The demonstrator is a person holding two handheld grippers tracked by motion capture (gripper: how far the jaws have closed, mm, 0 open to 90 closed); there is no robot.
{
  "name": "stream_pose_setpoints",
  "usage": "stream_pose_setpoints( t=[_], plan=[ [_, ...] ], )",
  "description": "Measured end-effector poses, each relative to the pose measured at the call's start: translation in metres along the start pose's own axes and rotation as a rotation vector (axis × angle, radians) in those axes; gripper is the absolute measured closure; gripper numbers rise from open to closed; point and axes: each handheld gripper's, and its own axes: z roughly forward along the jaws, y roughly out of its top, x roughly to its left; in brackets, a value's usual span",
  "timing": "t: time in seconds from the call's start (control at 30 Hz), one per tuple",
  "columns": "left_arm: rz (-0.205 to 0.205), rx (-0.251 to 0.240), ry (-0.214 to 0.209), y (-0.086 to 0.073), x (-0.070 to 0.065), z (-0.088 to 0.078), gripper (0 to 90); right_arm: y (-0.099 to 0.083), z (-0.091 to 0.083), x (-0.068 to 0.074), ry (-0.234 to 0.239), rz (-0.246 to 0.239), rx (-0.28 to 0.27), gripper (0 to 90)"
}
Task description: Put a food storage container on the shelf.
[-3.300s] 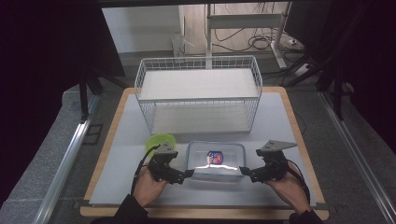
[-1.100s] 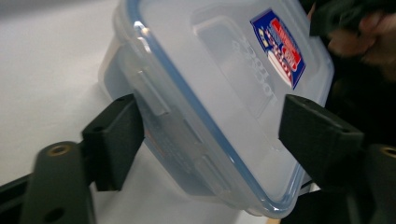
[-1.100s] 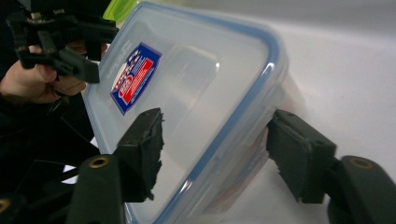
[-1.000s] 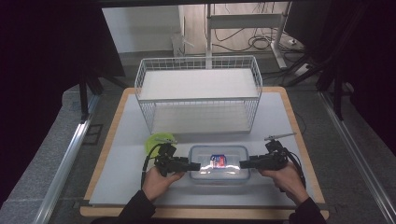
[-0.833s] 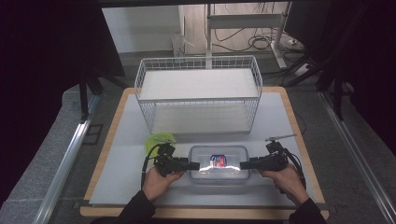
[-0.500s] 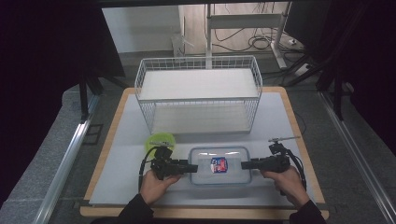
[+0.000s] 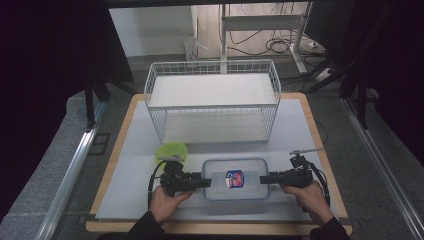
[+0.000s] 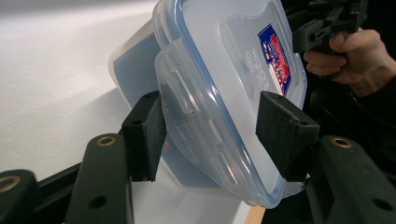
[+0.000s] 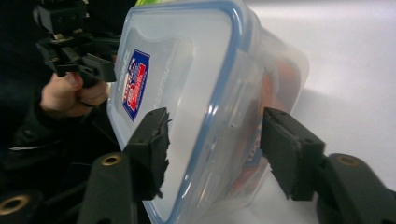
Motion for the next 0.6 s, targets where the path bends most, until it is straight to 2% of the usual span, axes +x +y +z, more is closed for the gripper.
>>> stream_pose_setpoints(
  t=[0.03, 0.13, 0.5, 0.6],
  plan=[
    [0.001, -0.005, -0.001, 0.0, 0.0, -0.001, 43.7, 0.001, -0.003, 0.004, -0.023, -0.021, -0.009, 49.4],
    [-0.006, -0.016, -0.004, -0.002, -0.002, -0.003, 47.4, -0.001, -0.005, 0.013, -0.06, -0.033, -0.02, 50.5],
    [0.033, -0.023, 0.008, -0.006, -0.009, -0.006, 49.7, -0.007, -0.009, 0.015, -0.045, -0.03, -0.033, 52.2],
    [0.022, -0.024, 0.01, -0.007, -0.008, -0.006, 49.3, -0.011, -0.005, 0.012, -0.028, -0.008, -0.015, 45.8]
  ],
)
